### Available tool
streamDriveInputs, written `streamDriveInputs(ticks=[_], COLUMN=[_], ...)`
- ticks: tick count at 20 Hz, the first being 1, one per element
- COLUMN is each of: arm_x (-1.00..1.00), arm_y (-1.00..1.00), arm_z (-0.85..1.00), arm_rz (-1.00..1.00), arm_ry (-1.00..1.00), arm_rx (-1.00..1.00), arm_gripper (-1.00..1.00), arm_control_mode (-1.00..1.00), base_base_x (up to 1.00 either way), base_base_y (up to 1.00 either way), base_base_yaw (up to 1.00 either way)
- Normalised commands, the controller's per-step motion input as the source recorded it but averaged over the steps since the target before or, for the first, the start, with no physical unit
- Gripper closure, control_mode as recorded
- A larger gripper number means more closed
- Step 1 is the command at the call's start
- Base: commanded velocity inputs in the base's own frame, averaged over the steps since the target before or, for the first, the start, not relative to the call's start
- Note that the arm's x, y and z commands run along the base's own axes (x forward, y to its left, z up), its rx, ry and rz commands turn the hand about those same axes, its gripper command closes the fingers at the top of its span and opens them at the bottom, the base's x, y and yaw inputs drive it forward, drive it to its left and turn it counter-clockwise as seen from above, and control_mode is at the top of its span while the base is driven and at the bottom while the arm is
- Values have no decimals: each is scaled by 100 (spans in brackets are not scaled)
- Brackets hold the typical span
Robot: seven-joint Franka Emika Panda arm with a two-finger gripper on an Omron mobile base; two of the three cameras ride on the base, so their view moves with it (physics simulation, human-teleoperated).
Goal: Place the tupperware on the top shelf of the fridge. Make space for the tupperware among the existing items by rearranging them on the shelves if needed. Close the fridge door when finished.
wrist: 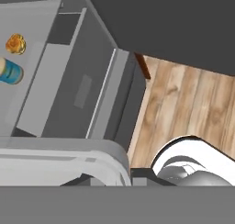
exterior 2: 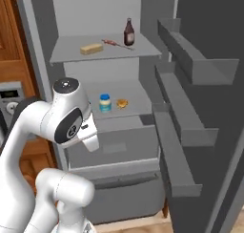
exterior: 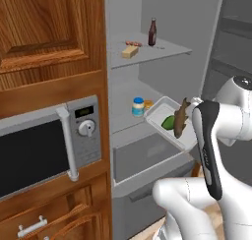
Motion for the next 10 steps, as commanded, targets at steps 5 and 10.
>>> streamDriveInputs(ticks=[5, 10], arm_x=[0, 0], arm_y=[0, 0], arm_z=[0, 0], arm_rz=[0, 0], arm_ry=[0, 0], arm_rx=[0, 0], arm_gripper=[100, 100], arm_control_mode=[100, 100], base_base_x=[54, 61], base_base_y=[-43, -42], base_base_yaw=[39, 39])
